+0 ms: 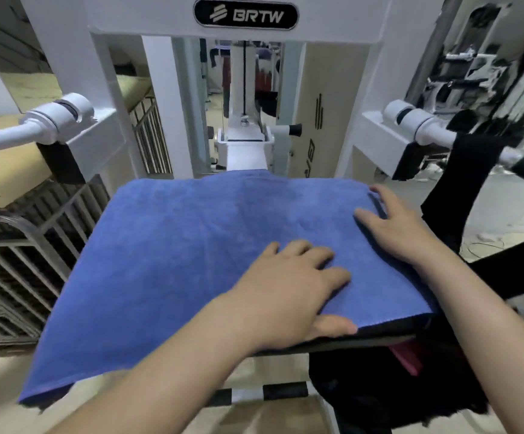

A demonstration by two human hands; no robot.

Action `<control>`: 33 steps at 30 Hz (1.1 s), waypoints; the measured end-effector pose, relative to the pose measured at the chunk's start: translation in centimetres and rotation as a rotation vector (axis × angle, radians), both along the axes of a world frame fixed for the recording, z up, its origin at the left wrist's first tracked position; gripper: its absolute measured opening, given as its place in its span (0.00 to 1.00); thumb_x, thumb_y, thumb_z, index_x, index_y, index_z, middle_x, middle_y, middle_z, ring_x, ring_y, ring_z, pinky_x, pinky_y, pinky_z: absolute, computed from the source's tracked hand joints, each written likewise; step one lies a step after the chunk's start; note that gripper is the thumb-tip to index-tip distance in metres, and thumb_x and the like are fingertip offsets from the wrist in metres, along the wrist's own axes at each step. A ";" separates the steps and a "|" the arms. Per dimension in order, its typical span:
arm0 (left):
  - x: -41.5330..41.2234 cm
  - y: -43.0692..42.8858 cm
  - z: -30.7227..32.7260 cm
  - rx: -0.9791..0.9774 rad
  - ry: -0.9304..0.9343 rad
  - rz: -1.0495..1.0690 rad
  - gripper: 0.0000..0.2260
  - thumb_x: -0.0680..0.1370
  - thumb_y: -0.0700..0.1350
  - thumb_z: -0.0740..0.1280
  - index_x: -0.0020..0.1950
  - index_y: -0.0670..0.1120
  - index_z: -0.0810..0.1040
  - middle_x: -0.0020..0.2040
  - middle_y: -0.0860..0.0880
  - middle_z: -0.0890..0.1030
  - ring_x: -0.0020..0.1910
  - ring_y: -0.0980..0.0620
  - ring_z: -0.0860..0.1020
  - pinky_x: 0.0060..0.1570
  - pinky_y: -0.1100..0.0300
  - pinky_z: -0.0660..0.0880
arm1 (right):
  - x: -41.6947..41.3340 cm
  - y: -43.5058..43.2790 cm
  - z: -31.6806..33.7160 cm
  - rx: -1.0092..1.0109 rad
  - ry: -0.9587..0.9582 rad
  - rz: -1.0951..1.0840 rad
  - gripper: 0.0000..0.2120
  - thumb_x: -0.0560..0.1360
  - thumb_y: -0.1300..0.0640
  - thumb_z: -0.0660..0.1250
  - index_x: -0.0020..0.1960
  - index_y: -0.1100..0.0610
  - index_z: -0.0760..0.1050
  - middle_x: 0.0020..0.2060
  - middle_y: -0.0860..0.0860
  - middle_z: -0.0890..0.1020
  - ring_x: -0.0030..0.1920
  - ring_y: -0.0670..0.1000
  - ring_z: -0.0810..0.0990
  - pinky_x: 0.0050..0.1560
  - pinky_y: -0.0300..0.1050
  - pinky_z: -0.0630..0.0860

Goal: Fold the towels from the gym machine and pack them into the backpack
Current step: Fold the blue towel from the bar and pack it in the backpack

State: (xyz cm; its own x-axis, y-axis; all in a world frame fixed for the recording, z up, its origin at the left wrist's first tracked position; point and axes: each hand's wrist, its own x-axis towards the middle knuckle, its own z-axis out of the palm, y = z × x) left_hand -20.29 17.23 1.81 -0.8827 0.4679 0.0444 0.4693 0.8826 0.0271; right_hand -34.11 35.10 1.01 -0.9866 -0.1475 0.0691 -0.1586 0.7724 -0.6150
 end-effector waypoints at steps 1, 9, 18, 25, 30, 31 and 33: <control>0.0 1.9 -0.5 -0.033 0.011 0.014 0.30 0.73 0.69 0.58 0.70 0.55 0.64 0.73 0.48 0.64 0.70 0.43 0.62 0.66 0.41 0.62 | 0.2 1.2 0.0 -0.161 -0.141 -0.015 0.24 0.79 0.46 0.61 0.73 0.51 0.64 0.69 0.52 0.72 0.63 0.53 0.74 0.60 0.46 0.71; -0.8 13.0 -4.1 -0.126 0.174 0.239 0.29 0.68 0.56 0.69 0.66 0.46 0.74 0.65 0.35 0.75 0.62 0.33 0.75 0.59 0.42 0.73 | -0.7 4.5 -3.4 -0.982 -0.745 -0.016 0.21 0.76 0.43 0.66 0.55 0.60 0.81 0.44 0.56 0.86 0.42 0.53 0.86 0.39 0.43 0.80; -1.8 17.5 -3.9 -0.167 0.499 0.429 0.10 0.66 0.36 0.59 0.31 0.48 0.76 0.31 0.48 0.78 0.28 0.48 0.76 0.28 0.61 0.54 | -2.3 5.3 -1.9 -1.027 -0.684 0.051 0.08 0.77 0.55 0.67 0.42 0.58 0.77 0.28 0.51 0.82 0.26 0.46 0.81 0.27 0.35 0.76; -0.3 19.6 -4.8 0.075 0.526 0.363 0.12 0.64 0.44 0.74 0.31 0.50 0.70 0.25 0.51 0.71 0.29 0.52 0.75 0.29 0.60 0.53 | -6.5 5.2 -0.5 -0.992 -0.744 0.036 0.13 0.75 0.49 0.69 0.53 0.57 0.80 0.47 0.53 0.84 0.41 0.51 0.83 0.38 0.41 0.79; 0.4 21.4 -4.4 0.318 0.461 0.395 0.07 0.73 0.49 0.65 0.36 0.49 0.75 0.29 0.50 0.76 0.27 0.51 0.75 0.24 0.61 0.62 | -8.3 7.3 0.3 -0.995 -0.594 -0.046 0.05 0.74 0.59 0.67 0.46 0.59 0.81 0.38 0.54 0.84 0.35 0.51 0.80 0.36 0.42 0.78; 0.4 21.8 -4.3 0.426 0.398 0.395 0.09 0.75 0.51 0.61 0.41 0.49 0.78 0.32 0.49 0.79 0.31 0.48 0.77 0.26 0.59 0.67 | -8.5 7.9 0.1 -1.017 -0.516 -0.102 0.04 0.73 0.62 0.68 0.45 0.60 0.81 0.37 0.55 0.84 0.33 0.51 0.80 0.35 0.41 0.78; 0.6 22.4 -4.0 0.666 0.290 0.405 0.11 0.78 0.52 0.59 0.48 0.50 0.79 0.36 0.48 0.80 0.37 0.47 0.78 0.34 0.56 0.72 | -8.6 8.7 -0.1 -1.032 -0.424 -0.169 0.02 0.71 0.65 0.67 0.42 0.61 0.79 0.33 0.54 0.80 0.28 0.49 0.77 0.27 0.36 0.74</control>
